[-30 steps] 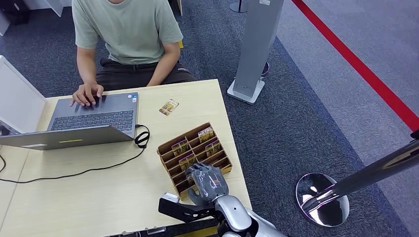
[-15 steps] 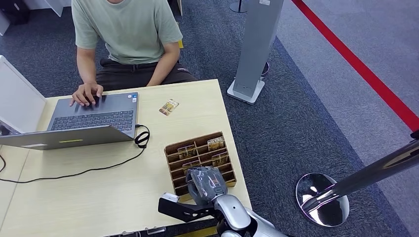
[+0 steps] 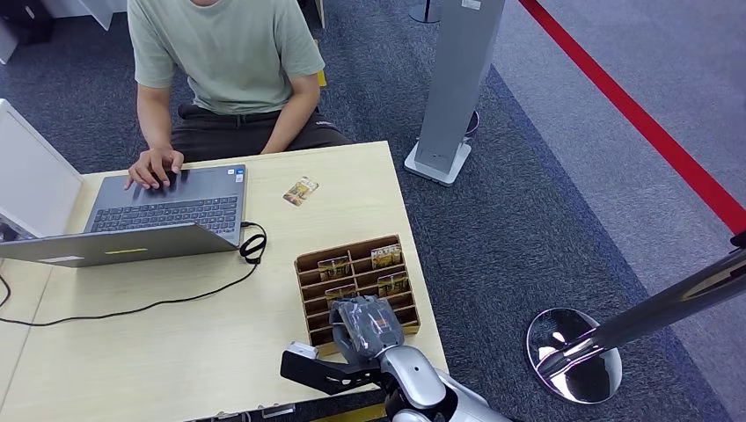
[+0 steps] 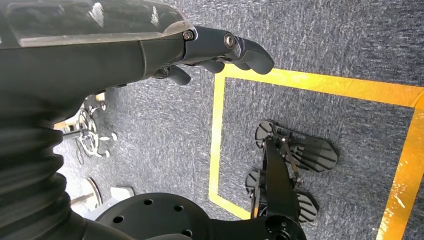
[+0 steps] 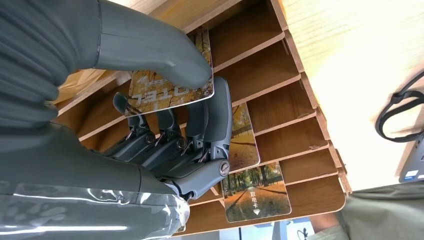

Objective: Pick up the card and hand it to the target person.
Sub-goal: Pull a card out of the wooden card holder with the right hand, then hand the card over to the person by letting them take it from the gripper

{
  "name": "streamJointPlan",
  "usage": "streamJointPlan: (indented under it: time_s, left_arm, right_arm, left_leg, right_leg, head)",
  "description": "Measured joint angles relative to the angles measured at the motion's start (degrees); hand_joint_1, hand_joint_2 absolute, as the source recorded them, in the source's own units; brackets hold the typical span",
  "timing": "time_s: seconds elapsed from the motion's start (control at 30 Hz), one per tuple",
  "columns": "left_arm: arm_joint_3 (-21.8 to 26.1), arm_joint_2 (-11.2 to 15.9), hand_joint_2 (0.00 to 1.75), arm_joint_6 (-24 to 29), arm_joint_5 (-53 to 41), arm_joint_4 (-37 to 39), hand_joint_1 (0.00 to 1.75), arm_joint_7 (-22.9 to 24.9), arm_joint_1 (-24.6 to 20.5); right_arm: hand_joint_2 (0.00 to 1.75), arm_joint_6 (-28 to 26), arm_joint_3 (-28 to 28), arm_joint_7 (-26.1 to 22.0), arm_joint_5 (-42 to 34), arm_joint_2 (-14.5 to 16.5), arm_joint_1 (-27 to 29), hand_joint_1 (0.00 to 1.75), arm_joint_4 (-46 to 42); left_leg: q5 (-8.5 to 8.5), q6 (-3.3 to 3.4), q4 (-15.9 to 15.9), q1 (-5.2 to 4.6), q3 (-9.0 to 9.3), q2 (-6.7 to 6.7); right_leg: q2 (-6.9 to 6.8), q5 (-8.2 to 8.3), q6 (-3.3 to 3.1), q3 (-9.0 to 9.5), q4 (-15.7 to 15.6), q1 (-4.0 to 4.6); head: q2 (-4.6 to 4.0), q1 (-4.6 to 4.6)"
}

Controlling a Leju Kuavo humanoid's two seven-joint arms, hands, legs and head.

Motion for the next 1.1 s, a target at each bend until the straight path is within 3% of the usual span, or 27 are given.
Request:
streamJointPlan:
  time_s: [0.37,0.7,0.83,0.97,1.1]
  left_arm:
    - [0.00,0.01,1.75,-0.20,0.03,0.00,0.00,-0.02,0.02]
    - [-0.39,0.08,1.75,-0.87,-1.17,0.00,0.00,-0.28,-0.03]
    - [-0.88,0.12,1.75,-1.41,-2.40,0.00,0.00,-0.40,-0.22]
    - [-1.42,0.13,1.75,-1.88,-2.88,0.00,0.00,-1.40,-0.49]
    - [-1.97,0.14,1.75,-1.98,-2.87,0.00,0.00,-1.26,-0.50]
  right_arm:
    - [1.75,2.37,0.11,-1.65,1.74,-0.52,-4.79,1.50,-5.85]
    - [1.75,3.11,2.64,-4.02,-5.18,-0.60,-21.18,1.50,-8.95]
    - [1.75,0.19,4.70,-9.28,-6.70,2.00,-27.56,1.50,-2.51]
    - [1.75,-3.57,6.66,-16.00,-8.54,6.45,-34.28,1.50,10.84]
    - [1.75,-5.54,7.73,-19.21,-10.08,9.98,-38.69,1.50,22.94]
  left_leg:
    - [0.03,-0.01,0.00,0.00,-0.01,0.01]
    - [0.07,-0.02,0.00,0.00,-0.06,0.00]
    - [0.09,-0.04,0.00,0.01,-0.13,-0.01]
    - [0.13,-0.10,-0.01,0.03,-0.15,-0.06]
    - [0.15,-0.11,0.00,0.03,-0.16,-0.08]
  right_leg:
    - [0.01,0.02,0.00,0.00,0.02,0.00]
    - [0.01,0.05,-0.03,-0.04,0.10,0.00]
    - [0.01,0.04,-0.04,-0.09,0.15,0.01]
    - [-0.06,0.04,-0.04,-0.11,0.18,0.03]
    - [-0.08,0.04,-0.04,-0.11,0.19,0.02]
  head:
    - [0.01,0.01]
    - [0.00,0.00]
    - [0.01,-0.02]
    - [0.01,-0.04]
    - [0.01,-0.04]
